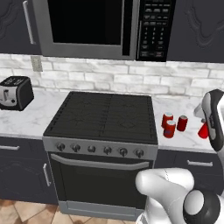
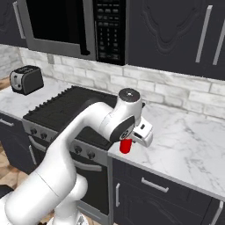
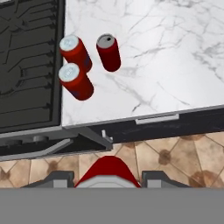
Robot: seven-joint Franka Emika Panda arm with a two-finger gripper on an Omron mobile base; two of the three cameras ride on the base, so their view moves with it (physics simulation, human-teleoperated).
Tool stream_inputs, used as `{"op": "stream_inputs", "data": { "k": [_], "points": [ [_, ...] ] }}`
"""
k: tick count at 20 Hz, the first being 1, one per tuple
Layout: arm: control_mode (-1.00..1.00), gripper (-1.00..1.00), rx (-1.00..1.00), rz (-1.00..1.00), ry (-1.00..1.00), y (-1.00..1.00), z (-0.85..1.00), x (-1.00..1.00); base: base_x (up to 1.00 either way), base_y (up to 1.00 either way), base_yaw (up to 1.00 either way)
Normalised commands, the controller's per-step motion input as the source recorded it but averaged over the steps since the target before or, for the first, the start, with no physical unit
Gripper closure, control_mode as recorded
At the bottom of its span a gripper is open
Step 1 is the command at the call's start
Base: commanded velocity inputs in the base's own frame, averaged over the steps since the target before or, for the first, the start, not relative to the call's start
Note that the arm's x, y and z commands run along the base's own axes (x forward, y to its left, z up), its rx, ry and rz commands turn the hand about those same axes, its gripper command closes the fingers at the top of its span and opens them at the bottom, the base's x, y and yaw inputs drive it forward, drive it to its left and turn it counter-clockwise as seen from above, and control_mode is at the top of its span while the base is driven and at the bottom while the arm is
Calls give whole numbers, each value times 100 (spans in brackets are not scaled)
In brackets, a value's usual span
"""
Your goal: Four empty soda cans are scattered around the kitchen. Gather all the cans and cluster them next to the stove for recycling.
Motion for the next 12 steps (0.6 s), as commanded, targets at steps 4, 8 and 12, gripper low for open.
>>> {"op": "stream_inputs", "data": {
  "k": [4,8,12],
  "points": [
    [-100,100,0,0,0,0,-23,34,0,0,0],
    [-100,100,0,0,0,0,-21,33,0,0,0],
    [-100,100,0,0,0,0,-19,32,0,0,0]
  ]
}}
